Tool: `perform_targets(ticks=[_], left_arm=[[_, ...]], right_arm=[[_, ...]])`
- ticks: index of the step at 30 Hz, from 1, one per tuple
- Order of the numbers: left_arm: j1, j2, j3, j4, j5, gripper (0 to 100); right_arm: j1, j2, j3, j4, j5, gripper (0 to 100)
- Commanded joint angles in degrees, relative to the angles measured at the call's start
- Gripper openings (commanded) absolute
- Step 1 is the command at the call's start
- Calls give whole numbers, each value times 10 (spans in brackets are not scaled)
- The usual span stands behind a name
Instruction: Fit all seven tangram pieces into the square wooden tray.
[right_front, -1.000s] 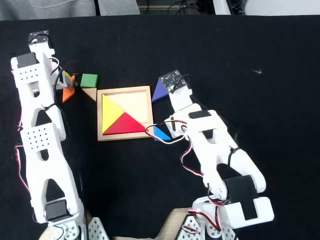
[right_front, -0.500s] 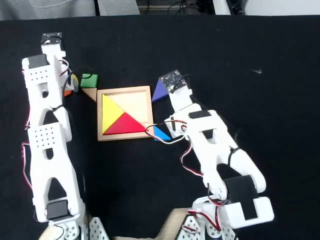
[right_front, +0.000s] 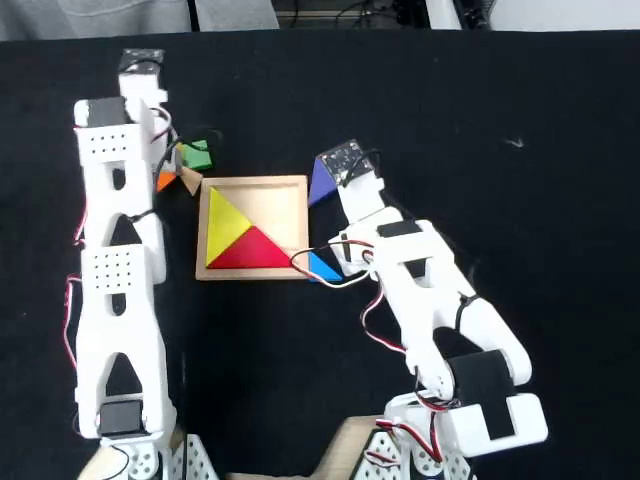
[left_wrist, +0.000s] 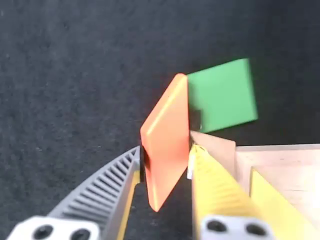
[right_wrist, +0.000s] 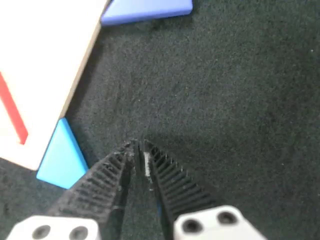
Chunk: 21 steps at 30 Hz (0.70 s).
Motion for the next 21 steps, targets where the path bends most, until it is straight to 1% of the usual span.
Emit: perform_targets(ticks=[1, 6, 10, 12, 19, 21], left_arm=[[9, -18, -28, 10, 0, 160], [-26, -18, -28, 10, 0, 152], [-44, -26, -32, 11, 0, 70], [-46, -45, -27, 11, 0, 46], [-37, -121, 56, 11, 0, 45], [-33, -130, 91, 10, 0, 72]], right_arm=[[-7, -1, -11, -10, 7, 11], [-7, -1, -11, -10, 7, 11], [-7, -1, -11, -10, 7, 11], [-7, -1, -11, -10, 7, 11], [-7, -1, -11, -10, 7, 11], [-7, -1, -11, -10, 7, 11]])
